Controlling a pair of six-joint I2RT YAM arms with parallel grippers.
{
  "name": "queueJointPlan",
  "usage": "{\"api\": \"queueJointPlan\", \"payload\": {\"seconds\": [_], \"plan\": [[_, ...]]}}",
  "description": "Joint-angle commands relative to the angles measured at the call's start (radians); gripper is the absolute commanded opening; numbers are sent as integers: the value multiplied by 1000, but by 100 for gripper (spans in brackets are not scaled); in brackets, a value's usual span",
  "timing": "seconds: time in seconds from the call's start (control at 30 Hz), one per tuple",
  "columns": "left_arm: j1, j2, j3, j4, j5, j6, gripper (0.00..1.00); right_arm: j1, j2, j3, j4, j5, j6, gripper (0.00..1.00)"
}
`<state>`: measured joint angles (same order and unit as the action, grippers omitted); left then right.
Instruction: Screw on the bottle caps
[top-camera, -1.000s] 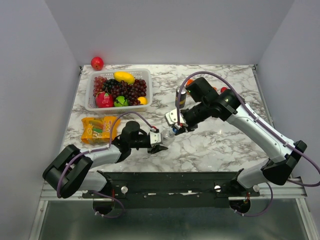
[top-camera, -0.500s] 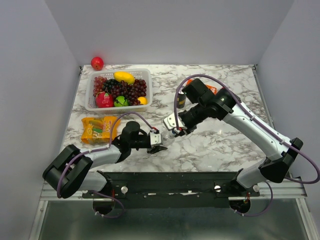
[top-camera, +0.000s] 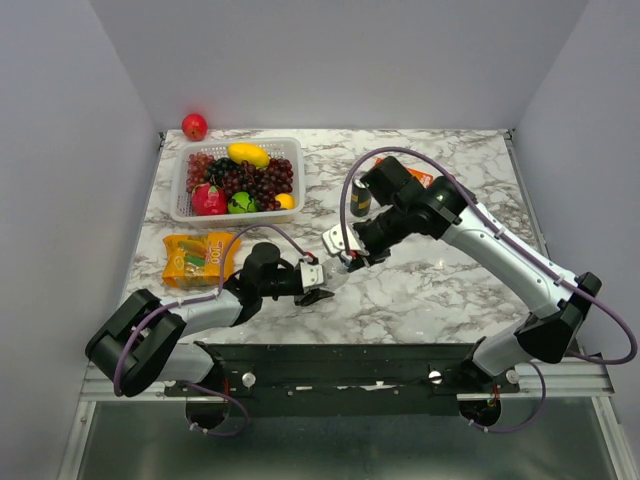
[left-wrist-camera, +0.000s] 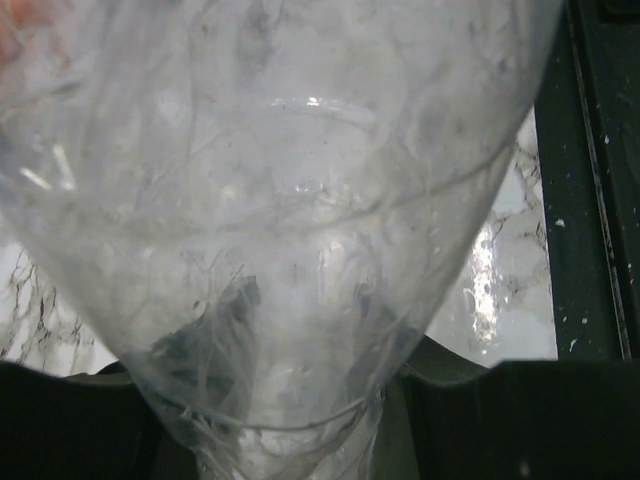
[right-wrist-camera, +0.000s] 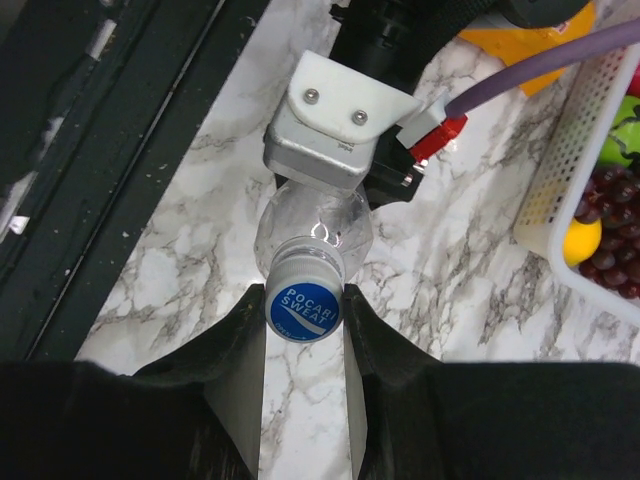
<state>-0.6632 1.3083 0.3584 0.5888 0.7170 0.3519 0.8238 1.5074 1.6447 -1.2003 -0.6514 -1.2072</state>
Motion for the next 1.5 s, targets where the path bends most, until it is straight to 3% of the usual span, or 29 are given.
{"api": "queueJointPlan", "payload": {"seconds": [0.0,0.27,0.43,0.53,0.57,0.6,0.83,1.03,1.2,1.37,1.43,1.47], "plan": [[-6,-21,50,157,-27,-94,0,9,43,-33,31,88,128,32],[-6,-35,39,218,-67,-180,0,9,118,33,-2,119,222,31],[-7,-52,24,270,-161,-165,0,6,238,140,-37,200,493,28],[-9,-50,30,276,-258,-188,0,-9,310,172,-24,210,714,13],[-9,-50,30,278,-284,-195,0,-11,306,132,4,235,762,1],[-16,-52,31,276,-307,-202,0,-15,298,116,30,254,855,0],[-16,-58,21,289,-393,-292,0,-46,344,144,54,294,1139,0],[-19,-83,-7,306,-340,-337,0,-49,335,150,91,292,1204,0],[-26,-75,2,316,-367,-347,0,-60,347,139,84,308,1334,0],[-42,-64,24,292,-381,-321,0,-66,369,165,71,305,1345,0],[-42,-60,25,278,-387,-323,0,-66,370,179,73,322,1347,7],[-42,-60,22,264,-396,-329,0,-68,369,184,70,320,1347,19]]}}
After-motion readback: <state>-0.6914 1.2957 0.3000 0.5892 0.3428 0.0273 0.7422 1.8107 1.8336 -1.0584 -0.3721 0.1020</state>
